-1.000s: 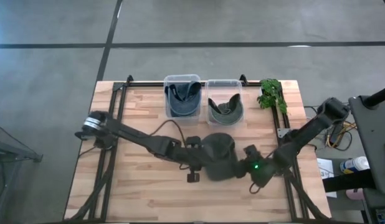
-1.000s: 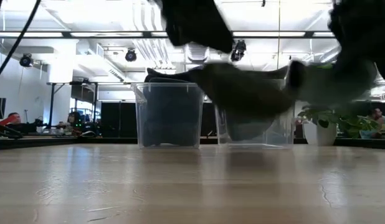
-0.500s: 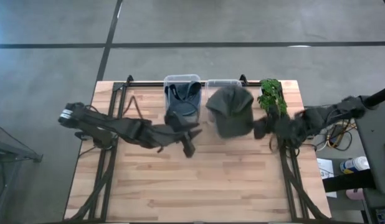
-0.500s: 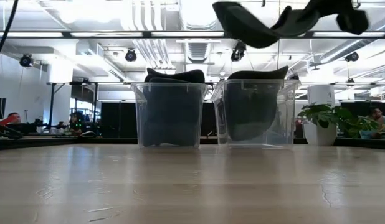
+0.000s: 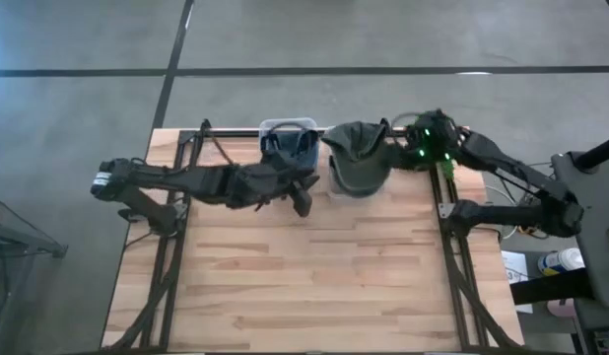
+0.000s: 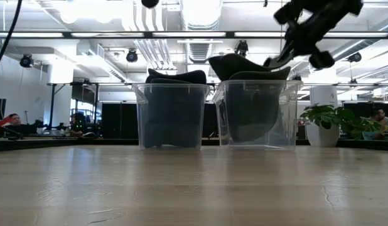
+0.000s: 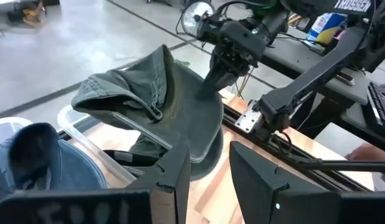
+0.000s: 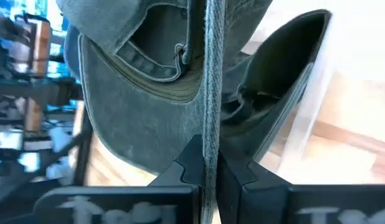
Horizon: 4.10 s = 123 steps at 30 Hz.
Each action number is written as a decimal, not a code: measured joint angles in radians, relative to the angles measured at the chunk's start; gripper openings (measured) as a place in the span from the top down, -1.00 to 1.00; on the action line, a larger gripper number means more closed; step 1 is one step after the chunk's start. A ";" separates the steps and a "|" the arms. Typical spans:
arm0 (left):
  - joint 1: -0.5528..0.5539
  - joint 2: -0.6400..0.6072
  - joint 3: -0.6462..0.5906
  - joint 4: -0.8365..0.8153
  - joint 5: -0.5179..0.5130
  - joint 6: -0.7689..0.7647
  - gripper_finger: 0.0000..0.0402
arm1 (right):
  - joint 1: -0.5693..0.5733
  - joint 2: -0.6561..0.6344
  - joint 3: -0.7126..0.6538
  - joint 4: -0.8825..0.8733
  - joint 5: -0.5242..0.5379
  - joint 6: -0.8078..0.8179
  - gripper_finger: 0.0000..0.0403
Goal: Pick & Place hat
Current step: Put the black cap into the right transparent bin, then return to Home Position
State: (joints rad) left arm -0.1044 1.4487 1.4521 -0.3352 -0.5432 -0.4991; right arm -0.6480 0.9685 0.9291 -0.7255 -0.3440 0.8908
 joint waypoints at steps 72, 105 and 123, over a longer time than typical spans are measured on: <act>0.186 0.346 0.230 -0.032 0.547 -0.105 0.47 | 0.132 -0.357 0.023 -0.165 -0.094 -0.658 0.04; -0.137 0.344 0.229 0.400 0.355 -0.079 0.47 | 0.204 -0.968 -0.594 0.509 -0.266 -0.490 0.04; -0.110 0.346 0.229 0.427 0.358 -0.014 0.47 | 0.203 -0.958 -0.921 1.085 -0.047 -0.418 0.04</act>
State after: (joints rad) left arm -0.2146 1.7947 1.6806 0.0917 -0.1852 -0.5129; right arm -0.4450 0.0101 0.0086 0.3596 -0.3915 0.4727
